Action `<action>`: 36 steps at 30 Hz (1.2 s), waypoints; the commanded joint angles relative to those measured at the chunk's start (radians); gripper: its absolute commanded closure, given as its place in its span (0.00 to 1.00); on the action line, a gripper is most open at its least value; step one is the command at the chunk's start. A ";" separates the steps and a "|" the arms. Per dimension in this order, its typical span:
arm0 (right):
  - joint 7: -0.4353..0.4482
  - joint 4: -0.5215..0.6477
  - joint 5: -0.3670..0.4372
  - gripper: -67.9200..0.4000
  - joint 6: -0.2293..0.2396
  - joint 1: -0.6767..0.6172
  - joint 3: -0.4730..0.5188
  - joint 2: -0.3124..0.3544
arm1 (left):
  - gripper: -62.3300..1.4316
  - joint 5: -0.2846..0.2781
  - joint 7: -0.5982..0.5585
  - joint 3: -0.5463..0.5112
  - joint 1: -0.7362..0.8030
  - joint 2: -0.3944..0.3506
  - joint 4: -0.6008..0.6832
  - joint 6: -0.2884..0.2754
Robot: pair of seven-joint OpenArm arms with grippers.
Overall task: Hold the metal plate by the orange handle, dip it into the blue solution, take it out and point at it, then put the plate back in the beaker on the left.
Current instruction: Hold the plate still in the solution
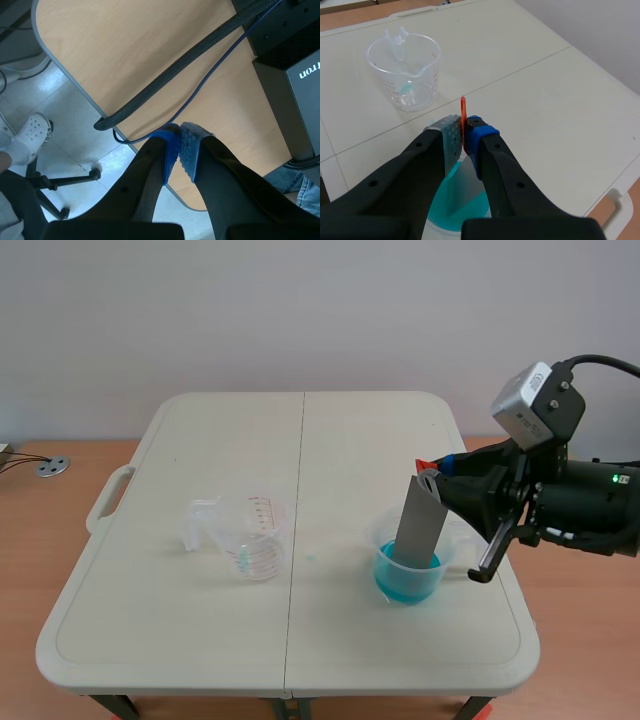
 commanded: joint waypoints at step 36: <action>0.026 0.002 0.000 0.98 0.008 0.009 0.002 0.005 | 0.95 -0.003 -0.006 -0.002 0.002 -0.006 0.011 -0.003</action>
